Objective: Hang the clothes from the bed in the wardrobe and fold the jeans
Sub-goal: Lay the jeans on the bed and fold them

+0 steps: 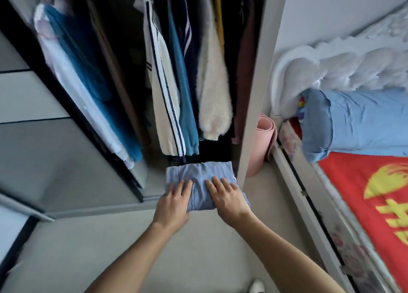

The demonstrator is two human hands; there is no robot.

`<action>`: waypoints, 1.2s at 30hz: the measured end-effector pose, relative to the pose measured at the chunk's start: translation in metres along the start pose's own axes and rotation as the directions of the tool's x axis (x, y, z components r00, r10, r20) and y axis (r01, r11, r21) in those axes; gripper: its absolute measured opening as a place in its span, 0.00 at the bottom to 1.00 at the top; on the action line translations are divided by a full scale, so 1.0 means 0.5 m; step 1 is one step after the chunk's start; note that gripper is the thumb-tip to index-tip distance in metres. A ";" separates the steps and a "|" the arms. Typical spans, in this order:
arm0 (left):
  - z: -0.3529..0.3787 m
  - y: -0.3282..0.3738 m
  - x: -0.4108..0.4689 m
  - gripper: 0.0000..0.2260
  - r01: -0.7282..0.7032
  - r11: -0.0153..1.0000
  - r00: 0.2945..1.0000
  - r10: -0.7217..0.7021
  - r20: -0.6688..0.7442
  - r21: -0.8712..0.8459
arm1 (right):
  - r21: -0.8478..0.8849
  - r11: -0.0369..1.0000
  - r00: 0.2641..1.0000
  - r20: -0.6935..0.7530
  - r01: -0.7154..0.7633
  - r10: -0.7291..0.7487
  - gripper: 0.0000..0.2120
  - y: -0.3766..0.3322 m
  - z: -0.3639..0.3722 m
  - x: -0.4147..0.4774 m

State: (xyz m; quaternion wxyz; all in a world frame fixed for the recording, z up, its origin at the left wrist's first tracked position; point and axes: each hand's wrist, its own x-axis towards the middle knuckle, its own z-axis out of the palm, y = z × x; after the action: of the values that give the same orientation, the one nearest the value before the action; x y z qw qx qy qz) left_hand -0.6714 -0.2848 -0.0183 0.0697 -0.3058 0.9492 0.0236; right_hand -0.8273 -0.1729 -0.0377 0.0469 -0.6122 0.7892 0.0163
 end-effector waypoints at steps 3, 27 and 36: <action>0.034 -0.077 0.054 0.38 0.013 1.000 1.000 -0.013 0.012 -0.005 | 0.019 0.999 0.998 0.052 0.034 -0.035 0.32 -0.022 0.029 0.100; 0.283 -0.727 0.405 0.41 -0.067 0.998 0.977 0.070 0.201 -0.023 | 0.151 0.985 0.980 0.189 -0.086 0.057 0.33 -0.340 0.265 0.737; 0.657 -0.751 0.547 0.36 -0.100 0.989 0.984 0.115 0.139 -0.109 | 0.104 0.986 0.980 0.163 -0.133 0.115 0.26 -0.295 0.614 0.850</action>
State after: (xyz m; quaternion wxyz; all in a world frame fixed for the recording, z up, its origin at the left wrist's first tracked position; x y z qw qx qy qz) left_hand -0.6332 -0.7186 -0.3841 0.1217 -0.2547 0.9543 0.0977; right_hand -0.7723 -0.5941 -0.3783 0.1427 -0.5548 0.8193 0.0218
